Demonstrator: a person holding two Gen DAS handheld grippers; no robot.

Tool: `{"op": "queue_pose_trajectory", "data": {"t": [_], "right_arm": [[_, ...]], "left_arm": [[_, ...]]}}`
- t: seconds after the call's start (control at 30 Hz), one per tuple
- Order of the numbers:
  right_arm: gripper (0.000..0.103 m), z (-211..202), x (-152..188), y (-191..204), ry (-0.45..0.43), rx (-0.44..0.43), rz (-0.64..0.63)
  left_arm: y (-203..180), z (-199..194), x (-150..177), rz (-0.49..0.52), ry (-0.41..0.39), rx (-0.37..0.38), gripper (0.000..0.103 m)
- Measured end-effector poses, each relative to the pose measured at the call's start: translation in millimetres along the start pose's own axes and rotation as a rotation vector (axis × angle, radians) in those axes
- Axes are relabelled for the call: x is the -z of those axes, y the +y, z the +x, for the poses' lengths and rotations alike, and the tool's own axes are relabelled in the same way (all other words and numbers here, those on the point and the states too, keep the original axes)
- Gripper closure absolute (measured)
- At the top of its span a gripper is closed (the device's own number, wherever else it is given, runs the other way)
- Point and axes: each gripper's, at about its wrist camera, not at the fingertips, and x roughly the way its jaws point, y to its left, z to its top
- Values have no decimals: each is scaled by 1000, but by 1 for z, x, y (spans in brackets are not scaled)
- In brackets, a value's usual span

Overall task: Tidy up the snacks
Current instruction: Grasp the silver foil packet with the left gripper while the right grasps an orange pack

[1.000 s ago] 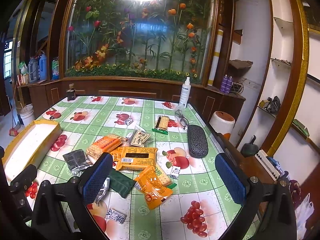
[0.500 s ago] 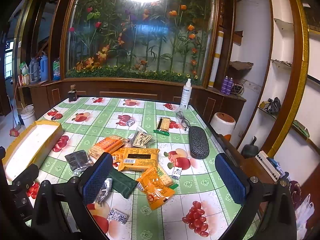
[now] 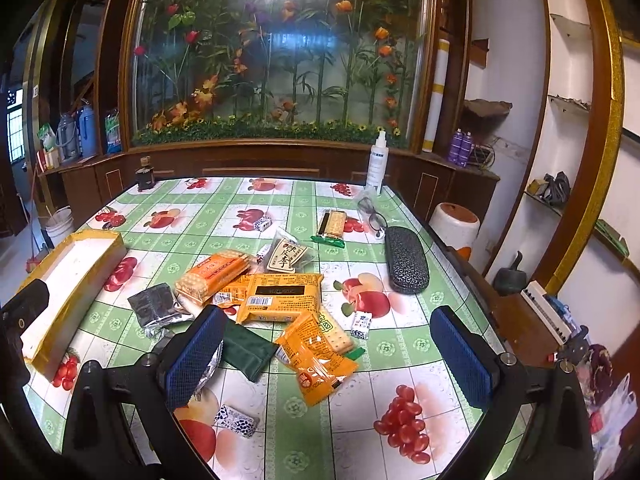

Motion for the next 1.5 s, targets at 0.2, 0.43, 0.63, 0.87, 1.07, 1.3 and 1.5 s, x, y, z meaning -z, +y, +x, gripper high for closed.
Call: {"op": "queue_pose_trajectory", "data": {"t": [0.2,0.43,0.63,0.87,1.07,1.3,1.5], "right_arm": [[0,0,1,1,-5,-14,3],[0,5,7,-4,5,-87,26],[0,28,30,-33,97,-122,78],[0,51,54,-57,205,-93,26],[0,65,71,-61,288,-232,31],[2,75,64,-63,277,-333,90],[2,95,47,-48,282,-329,51]], "left_arm": [[0,0,-1,2,2,2,0],[5,9,2,-5,29,-11,0],[3,36,20,-12,126,58,0],[-35,60,50,96,266,137,0],[-49,78,68,101,346,248,0],[-63,102,64,151,407,279,0],[-75,116,53,158,401,272,0]]}}
